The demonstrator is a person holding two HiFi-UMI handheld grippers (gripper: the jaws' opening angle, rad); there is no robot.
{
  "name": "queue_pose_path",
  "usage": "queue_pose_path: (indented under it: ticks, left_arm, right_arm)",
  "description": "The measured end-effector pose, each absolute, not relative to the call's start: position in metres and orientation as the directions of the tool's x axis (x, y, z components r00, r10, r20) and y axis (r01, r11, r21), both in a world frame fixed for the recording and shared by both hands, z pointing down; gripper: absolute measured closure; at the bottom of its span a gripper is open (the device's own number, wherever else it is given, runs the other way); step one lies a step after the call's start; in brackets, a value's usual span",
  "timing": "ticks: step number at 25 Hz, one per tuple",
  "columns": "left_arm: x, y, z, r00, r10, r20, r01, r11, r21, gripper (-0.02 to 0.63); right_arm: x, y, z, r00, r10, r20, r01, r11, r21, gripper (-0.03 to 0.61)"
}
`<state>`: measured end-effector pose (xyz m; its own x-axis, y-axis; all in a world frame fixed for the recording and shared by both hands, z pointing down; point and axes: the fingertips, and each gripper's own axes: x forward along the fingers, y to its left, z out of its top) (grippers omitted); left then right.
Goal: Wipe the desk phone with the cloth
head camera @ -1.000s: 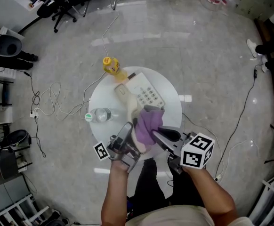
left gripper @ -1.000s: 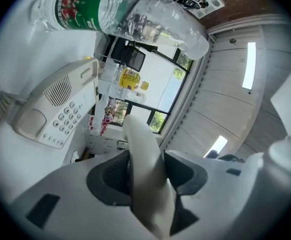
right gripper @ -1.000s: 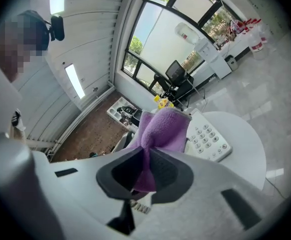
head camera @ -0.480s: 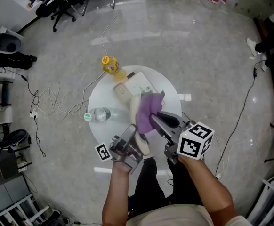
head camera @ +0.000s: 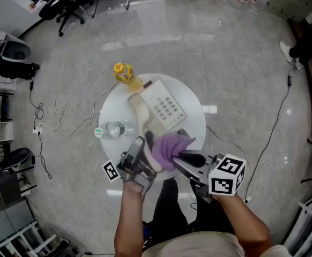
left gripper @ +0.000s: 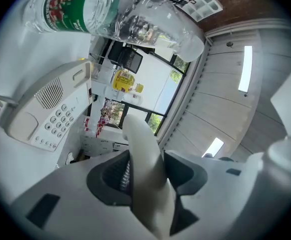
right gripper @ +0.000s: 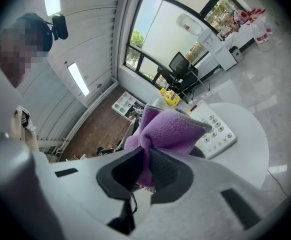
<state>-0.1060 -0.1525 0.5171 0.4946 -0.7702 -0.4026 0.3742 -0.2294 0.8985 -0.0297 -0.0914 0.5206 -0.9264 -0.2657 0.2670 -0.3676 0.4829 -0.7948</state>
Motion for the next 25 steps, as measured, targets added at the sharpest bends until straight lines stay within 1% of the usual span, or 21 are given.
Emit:
queue_pose_path:
  ticks: [8, 12, 16, 19, 22, 25]
  left_arm:
    - [-0.087, -0.144, 0.515, 0.557, -0.729, -0.397, 0.353, -0.224, 0.908, 0.414]
    - [-0.073, -0.136, 0.514, 0.612, -0.702, -0.365, 0.301, -0.22, 0.928, 0.413]
    - [-0.07, -0.134, 0.511, 0.62, -0.704, -0.347, 0.273, -0.221, 0.936, 0.414]
    - [-0.068, -0.132, 0.512, 0.647, -0.701, -0.301, 0.209, -0.217, 0.954, 0.414]
    - [-0.062, -0.127, 0.514, 0.687, -0.684, -0.246, 0.123, -0.224, 0.967, 0.413]
    - [-0.058, -0.126, 0.51, 0.719, -0.662, -0.211, 0.039, -0.265, 0.964, 0.413]
  right_arm:
    - [-0.027, -0.128, 0.521, -0.886, -0.377, 0.268, -0.431, 0.458, -0.778, 0.552]
    - [-0.026, -0.15, 0.517, -0.858, -0.441, 0.263, -0.463, 0.444, -0.767, 0.552]
    - [-0.019, -0.163, 0.513, -0.825, -0.498, 0.267, -0.497, 0.415, -0.762, 0.552]
    - [-0.005, -0.171, 0.506, -0.782, -0.557, 0.278, -0.545, 0.396, -0.739, 0.552]
    - [0.007, -0.177, 0.486, -0.752, -0.593, 0.287, -0.609, 0.46, -0.646, 0.552]
    - [-0.005, -0.175, 0.46, -0.771, -0.559, 0.305, -0.63, 0.597, -0.497, 0.552]
